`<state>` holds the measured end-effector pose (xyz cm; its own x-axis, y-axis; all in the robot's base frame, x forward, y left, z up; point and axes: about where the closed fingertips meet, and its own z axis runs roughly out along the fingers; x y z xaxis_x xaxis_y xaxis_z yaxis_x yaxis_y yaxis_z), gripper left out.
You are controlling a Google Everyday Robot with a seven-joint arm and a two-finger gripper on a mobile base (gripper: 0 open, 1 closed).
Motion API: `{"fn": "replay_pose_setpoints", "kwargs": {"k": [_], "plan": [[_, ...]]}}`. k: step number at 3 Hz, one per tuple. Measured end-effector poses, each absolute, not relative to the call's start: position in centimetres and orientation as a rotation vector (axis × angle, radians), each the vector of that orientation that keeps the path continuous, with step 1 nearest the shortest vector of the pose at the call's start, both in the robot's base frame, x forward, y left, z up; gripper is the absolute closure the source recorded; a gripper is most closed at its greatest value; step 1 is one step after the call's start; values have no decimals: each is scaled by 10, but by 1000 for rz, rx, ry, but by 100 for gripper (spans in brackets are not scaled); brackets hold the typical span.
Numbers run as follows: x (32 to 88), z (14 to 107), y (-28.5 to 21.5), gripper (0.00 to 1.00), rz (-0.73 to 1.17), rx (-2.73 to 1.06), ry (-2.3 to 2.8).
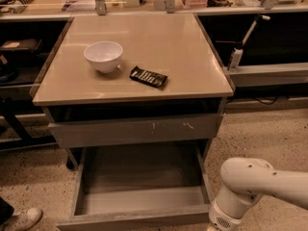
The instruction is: Close middle drawer
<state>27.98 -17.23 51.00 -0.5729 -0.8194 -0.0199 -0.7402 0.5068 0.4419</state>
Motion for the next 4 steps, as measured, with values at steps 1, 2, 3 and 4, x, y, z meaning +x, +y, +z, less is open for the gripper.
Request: {"fn": "replay_pose_setpoints", "kwargs": {"k": [1, 2, 3, 4], "plan": [[285, 475, -168, 100, -649, 1280, -2558], [293, 458, -161, 100, -653, 1272, -2542], [319, 429, -149, 100, -639, 1284, -2536], [328, 423, -148, 100, -629, 1289, -2540]]}}
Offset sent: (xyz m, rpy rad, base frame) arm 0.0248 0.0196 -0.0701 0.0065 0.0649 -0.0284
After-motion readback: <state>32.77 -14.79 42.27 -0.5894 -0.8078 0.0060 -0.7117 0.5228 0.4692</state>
